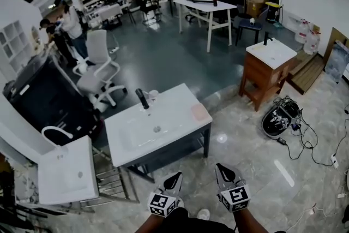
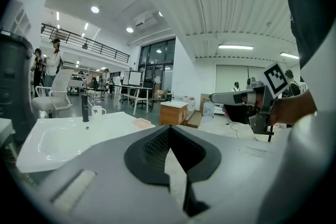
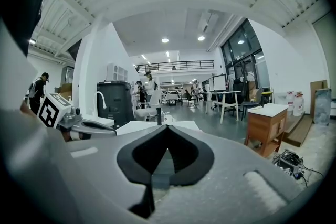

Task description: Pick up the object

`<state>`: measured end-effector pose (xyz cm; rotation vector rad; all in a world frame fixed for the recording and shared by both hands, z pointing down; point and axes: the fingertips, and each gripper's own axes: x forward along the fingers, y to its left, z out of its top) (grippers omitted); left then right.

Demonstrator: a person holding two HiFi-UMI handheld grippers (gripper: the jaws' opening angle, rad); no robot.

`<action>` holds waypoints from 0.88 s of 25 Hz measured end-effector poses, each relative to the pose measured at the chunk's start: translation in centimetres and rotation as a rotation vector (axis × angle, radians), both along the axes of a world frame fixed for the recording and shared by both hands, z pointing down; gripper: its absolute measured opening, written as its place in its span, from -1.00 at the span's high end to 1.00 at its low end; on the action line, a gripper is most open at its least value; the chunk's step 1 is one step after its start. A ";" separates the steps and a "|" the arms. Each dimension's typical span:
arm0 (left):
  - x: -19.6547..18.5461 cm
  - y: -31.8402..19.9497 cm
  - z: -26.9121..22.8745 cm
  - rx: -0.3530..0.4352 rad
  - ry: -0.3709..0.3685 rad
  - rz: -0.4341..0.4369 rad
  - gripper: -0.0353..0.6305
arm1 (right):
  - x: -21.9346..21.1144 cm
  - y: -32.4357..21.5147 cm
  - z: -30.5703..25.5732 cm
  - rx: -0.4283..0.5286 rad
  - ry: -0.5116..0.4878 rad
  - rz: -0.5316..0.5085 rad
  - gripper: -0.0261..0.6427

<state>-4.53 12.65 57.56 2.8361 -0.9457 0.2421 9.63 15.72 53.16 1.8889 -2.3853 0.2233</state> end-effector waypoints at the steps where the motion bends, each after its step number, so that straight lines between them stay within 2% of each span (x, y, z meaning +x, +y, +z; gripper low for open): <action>1: 0.0 -0.4 0.0 -0.003 -0.001 -0.007 0.84 | 0.0 -0.4 -0.1 -0.007 -0.006 -0.005 0.91; 8: 0.9 -4.8 -0.3 0.003 0.016 -0.015 0.84 | 1.1 -5.0 0.2 -0.006 0.010 0.002 0.91; 15: 0.4 -11.3 -1.3 0.017 0.034 -0.019 0.84 | -0.4 -11.5 -2.0 0.029 0.013 -0.030 0.91; 18: 0.0 -13.7 -1.6 0.016 0.037 -0.028 0.84 | -1.0 -13.9 -1.9 0.003 0.028 -0.045 0.91; 22: -0.8 -16.5 -1.4 0.010 0.040 -0.038 0.84 | -1.6 -17.4 -1.8 0.014 0.044 -0.052 0.91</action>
